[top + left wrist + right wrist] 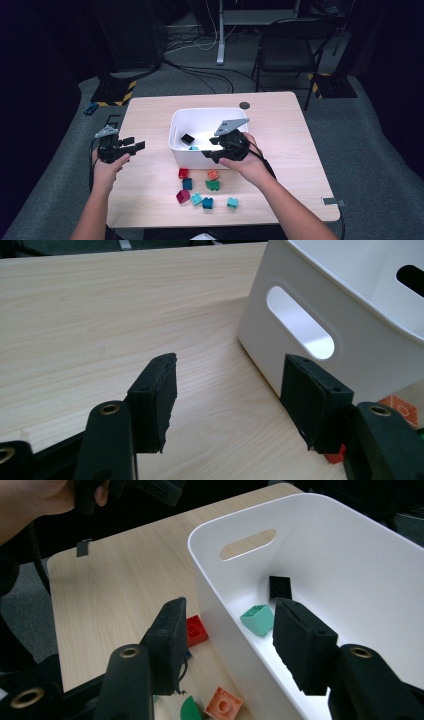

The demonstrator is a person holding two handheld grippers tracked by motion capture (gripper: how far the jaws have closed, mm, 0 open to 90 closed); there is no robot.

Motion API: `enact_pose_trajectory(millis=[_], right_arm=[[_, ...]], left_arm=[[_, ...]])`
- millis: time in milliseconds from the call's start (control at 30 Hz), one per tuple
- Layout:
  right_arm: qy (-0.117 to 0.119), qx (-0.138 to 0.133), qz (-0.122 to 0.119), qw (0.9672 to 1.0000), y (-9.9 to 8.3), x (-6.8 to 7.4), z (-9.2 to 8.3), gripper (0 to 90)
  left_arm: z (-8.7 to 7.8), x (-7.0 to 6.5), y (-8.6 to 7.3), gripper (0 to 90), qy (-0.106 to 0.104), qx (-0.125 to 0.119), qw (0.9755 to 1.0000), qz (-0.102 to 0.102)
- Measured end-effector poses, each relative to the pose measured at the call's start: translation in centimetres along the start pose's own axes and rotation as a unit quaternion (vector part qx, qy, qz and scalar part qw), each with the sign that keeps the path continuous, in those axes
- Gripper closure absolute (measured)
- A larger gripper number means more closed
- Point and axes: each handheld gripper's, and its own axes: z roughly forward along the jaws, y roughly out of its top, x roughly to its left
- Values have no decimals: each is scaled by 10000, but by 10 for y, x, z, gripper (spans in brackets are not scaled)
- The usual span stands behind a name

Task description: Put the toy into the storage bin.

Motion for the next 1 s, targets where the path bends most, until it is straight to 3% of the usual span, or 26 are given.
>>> enact_pose_trajectory(millis=[367,700,1000], right_arm=[[211,39,-209,9996,-27,19,7,543],[452,152,-3,9989,-52,23,22,520],[469,269,83,9985,-74,25,32,496]], left_arm=[[1,1,-1,393,13,48,10000,-6],[2,2,-2,393,20,9,10000,-24],[3,1,-3,394,22,61,10000,-13]])
